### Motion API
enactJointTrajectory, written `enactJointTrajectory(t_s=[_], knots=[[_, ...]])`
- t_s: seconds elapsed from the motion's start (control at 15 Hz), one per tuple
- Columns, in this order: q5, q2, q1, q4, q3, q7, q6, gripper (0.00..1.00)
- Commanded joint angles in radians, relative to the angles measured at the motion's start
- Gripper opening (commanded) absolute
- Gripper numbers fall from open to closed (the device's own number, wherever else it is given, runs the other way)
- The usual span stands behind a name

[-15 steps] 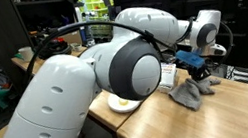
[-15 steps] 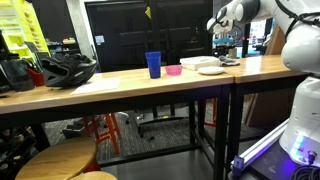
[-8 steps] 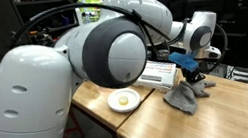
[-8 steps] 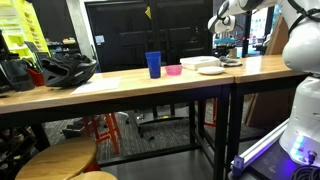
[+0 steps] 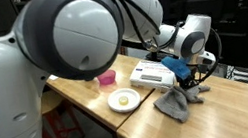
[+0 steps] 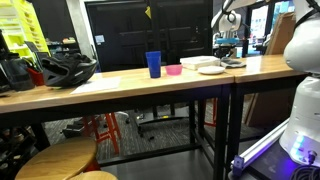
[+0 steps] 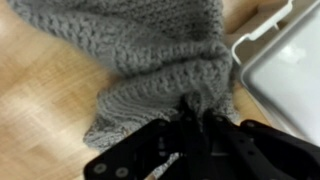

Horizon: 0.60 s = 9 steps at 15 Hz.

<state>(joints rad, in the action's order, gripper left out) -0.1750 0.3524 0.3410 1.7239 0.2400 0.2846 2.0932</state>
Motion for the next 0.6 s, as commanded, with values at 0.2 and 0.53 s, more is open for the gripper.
enactJointTrajectory(t_s=[0.2, 0.53], knots=[[0.039, -0.219, -0.048, 0.370, 0.031, 0.015, 0.154, 0.02], [0.102, -0.354, -0.066, 0.556, 0.025, 0.028, 0.230, 0.02]])
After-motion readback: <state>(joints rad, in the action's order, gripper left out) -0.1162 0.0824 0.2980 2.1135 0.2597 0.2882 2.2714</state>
